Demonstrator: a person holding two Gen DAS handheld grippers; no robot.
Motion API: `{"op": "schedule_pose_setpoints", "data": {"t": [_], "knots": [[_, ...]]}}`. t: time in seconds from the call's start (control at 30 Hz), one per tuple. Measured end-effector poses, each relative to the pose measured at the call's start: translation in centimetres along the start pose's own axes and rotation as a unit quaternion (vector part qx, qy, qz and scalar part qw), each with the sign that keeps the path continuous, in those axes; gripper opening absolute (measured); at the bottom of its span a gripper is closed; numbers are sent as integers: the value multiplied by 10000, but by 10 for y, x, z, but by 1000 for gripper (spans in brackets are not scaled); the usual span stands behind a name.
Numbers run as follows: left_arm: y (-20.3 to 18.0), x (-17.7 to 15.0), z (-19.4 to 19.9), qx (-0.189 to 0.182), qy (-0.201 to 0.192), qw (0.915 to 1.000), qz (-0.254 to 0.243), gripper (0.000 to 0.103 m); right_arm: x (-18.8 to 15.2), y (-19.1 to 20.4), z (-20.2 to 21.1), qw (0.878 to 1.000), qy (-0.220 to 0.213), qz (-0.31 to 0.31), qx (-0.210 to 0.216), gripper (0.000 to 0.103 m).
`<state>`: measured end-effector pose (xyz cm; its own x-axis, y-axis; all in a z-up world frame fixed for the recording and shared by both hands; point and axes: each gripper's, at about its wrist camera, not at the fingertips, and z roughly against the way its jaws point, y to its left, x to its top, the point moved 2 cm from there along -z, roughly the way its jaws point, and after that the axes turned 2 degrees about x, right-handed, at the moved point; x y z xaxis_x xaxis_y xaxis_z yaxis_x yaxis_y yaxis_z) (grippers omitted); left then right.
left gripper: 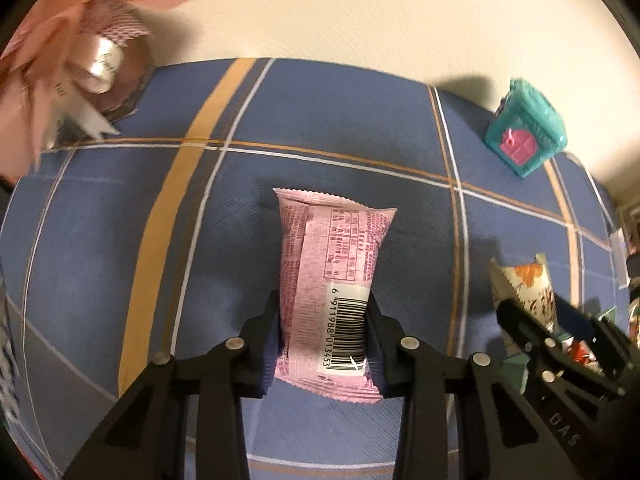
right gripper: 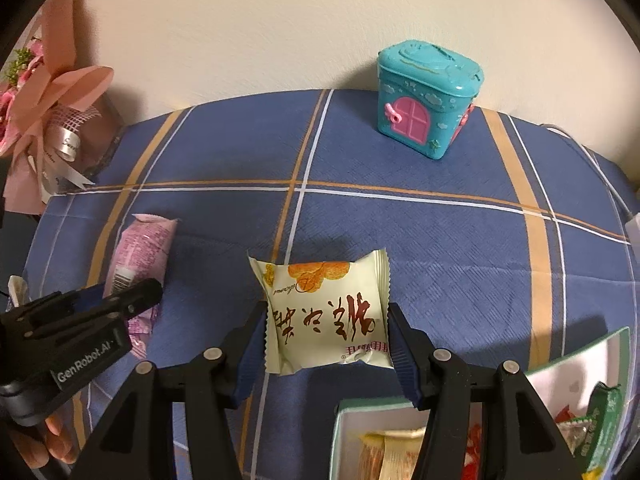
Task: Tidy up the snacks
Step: 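Carry the pink bar with the left gripper while the right gripper carries the pastry bag to the tray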
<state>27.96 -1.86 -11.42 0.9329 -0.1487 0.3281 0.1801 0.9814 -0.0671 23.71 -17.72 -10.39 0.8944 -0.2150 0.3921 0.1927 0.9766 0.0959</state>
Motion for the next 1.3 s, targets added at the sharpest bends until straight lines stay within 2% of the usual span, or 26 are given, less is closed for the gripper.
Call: {"op": "schedule_pose_setpoints", "data": {"t": [0.27,0.43,0.57,0.77,1.3], "knots": [[5,-35,44,-12,-258,9972,704,39,-20,-1,31,10000,-22,-43,2,60],[0,-66,65,-49,-348,9950,932,39,-41,-4,53,9999,-57,-81,-69,60],[-9,-78,68,-20,-318,9948,965,39,-59,-7,71,9998,-74,-126,-119,60],[-21,-97,94,-17,-440,9953,861,39,-82,-13,96,9996,-134,-148,-175,60],[-53,-144,137,-305,-670,9953,637,39,-136,-32,146,9987,-238,-386,-237,60]]}}
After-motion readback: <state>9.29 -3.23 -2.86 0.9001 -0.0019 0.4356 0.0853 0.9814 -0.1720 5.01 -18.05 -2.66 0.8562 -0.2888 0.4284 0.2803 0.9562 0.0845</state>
